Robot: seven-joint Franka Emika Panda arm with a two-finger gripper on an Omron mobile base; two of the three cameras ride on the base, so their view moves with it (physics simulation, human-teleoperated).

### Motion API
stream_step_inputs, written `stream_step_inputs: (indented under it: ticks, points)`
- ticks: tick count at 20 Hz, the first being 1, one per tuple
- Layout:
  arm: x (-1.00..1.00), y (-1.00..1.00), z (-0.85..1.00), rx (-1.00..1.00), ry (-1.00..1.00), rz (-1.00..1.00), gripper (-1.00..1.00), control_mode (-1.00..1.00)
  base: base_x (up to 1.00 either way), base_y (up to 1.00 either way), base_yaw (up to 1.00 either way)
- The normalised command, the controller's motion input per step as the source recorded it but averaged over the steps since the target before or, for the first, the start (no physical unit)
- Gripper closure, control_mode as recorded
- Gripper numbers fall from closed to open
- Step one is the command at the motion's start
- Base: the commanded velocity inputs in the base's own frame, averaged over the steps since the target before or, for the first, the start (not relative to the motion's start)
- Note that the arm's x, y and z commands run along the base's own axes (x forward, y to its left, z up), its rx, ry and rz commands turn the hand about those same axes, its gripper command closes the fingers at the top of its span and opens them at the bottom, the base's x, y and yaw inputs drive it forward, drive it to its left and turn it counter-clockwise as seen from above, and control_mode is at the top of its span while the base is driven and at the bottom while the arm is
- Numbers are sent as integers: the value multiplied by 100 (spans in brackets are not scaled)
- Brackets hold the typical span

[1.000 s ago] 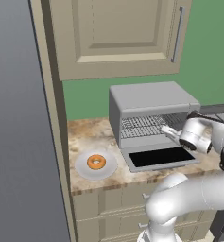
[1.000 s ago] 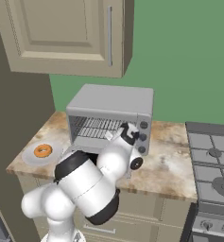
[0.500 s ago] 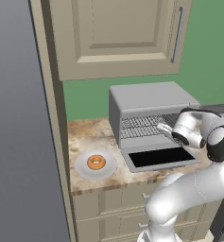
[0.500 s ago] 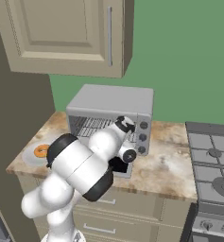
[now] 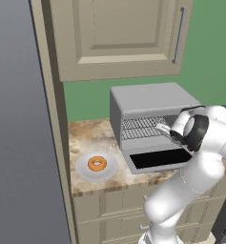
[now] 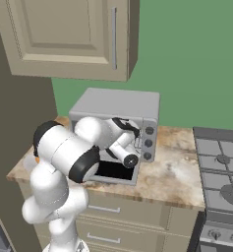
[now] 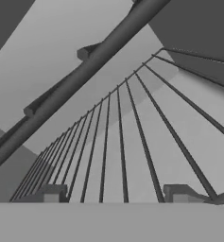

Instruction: Pick up the bagel from the plate, place it on the toaster oven rack, close the door, and set the timer.

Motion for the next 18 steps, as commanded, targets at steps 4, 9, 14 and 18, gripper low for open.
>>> stream_step_inputs:
  ticks: [4, 9, 14, 18]
  points:
    - [3, 0, -37, 0, 0, 0, 100, -100, 0, 0, 0]
    - [0, 0, -31, 0, 4, 0, 100, -100, 0, 0, 0]
    - [0, 0, -16, -1, 17, 0, 100, -100, 0, 0, 0]
    - [0, 0, -5, -2, 31, -2, 100, -100, 0, 0, 0]
